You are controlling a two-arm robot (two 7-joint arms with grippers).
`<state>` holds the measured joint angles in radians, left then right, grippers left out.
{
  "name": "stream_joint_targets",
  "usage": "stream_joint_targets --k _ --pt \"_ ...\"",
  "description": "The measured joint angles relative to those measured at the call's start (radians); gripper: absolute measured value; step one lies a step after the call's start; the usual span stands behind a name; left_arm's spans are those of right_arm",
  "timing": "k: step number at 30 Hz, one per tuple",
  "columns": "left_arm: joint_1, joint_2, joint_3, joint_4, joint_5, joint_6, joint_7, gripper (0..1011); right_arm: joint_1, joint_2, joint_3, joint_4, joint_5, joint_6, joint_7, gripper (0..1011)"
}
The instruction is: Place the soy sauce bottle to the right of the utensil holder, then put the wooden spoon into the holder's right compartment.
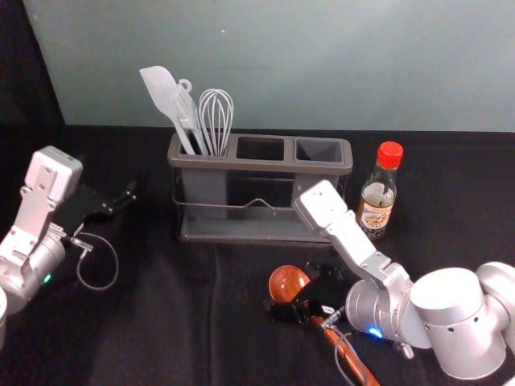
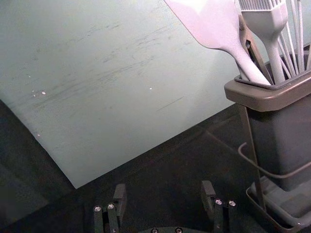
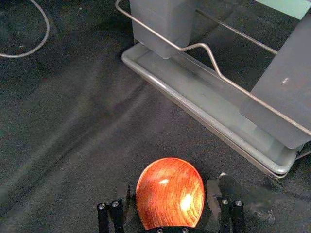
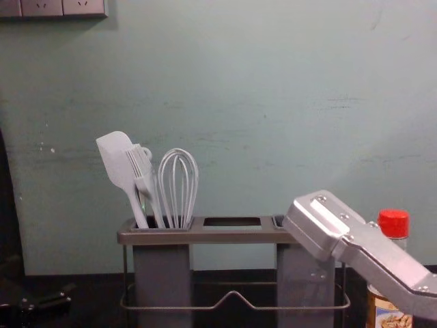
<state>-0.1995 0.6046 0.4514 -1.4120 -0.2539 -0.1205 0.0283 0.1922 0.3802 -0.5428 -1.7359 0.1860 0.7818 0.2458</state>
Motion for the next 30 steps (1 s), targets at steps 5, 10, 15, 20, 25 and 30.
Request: stream_joint_targets --k 5,10,15,20,25,30 --pt "0.0 0.0 0.0 0.0 0.0 0.0 0.0 1005 0.007 -0.006 -0.007 0.023 -0.02 -0.025 0.009 1002" --pt "0.0 0.0 0.0 0.0 0.0 0.0 0.0 1005 0.006 -0.006 -0.006 0.021 -0.019 -0.023 0.008 1002" --pt "0.0 0.0 0.0 0.0 0.0 0.0 0.0 1005 0.006 -0.005 -0.006 0.019 -0.018 -0.019 0.008 1002" --pt "0.0 0.0 0.0 0.0 0.0 0.0 0.0 1005 0.006 -0.005 -0.005 0.017 -0.016 -0.017 0.008 979" --pt "0.0 0.0 0.0 0.0 0.0 0.0 0.0 1005 0.005 -0.005 -0.005 0.016 -0.015 -0.016 0.008 883" --pt "0.0 0.0 0.0 0.0 0.0 0.0 0.0 1005 0.005 -0.005 -0.004 0.015 -0.014 -0.015 0.007 839"
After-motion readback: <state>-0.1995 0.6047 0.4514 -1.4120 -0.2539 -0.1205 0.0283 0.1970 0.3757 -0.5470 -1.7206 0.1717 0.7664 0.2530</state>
